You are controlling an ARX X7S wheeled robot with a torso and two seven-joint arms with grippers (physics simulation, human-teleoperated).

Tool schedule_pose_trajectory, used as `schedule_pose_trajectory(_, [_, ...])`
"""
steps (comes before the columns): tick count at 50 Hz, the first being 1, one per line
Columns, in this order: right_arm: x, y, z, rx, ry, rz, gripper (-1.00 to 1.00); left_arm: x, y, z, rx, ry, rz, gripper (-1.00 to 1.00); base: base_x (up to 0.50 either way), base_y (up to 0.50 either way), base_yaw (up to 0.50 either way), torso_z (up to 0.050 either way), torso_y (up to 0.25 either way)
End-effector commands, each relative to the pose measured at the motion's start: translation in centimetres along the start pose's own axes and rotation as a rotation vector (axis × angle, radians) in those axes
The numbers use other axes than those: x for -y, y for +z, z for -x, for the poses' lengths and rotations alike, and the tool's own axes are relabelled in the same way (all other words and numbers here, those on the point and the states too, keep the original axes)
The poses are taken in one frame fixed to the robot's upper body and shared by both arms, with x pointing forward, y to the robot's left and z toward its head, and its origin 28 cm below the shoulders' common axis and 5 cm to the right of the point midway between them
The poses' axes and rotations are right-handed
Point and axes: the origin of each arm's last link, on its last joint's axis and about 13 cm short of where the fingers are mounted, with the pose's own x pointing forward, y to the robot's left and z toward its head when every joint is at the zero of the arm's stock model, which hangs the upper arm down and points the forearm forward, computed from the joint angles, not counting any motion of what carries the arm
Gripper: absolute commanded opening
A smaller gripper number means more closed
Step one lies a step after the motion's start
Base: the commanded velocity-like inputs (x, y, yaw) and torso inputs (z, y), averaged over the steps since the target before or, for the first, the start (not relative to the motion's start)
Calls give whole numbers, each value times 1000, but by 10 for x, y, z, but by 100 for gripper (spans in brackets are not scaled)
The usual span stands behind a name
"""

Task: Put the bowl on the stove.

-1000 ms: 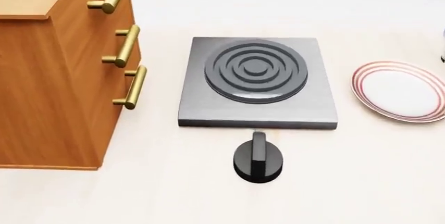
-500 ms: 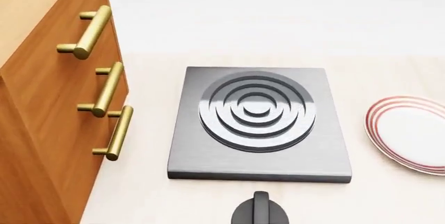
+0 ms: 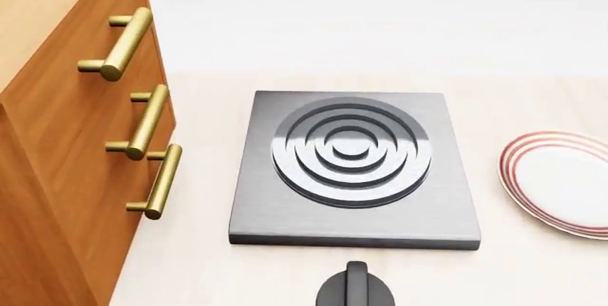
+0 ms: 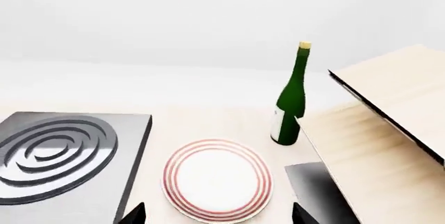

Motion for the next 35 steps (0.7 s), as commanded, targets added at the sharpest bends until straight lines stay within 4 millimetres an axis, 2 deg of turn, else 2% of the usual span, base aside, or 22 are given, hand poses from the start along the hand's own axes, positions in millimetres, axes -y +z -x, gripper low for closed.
schedule_pose_trajectory(1, [13,-11,9,-272,132,73,100,-1,-1,1,-5,7,9,100,0,0,0,0,0])
schedule_pose_trajectory(5, [15,-23,13,-363,131,52,100,-1,-2,1,-7,10,11,100,0,0,0,0,0])
schedule_pose_trajectory(16, [16,-34,24,-504,152,49,100,-1,-3,2,-12,12,14,100,0,0,0,0,0])
schedule_pose_trajectory(35, [20,-54,25,-554,119,11,100,2,-6,3,-22,0,14,100,0,0,0,0,0])
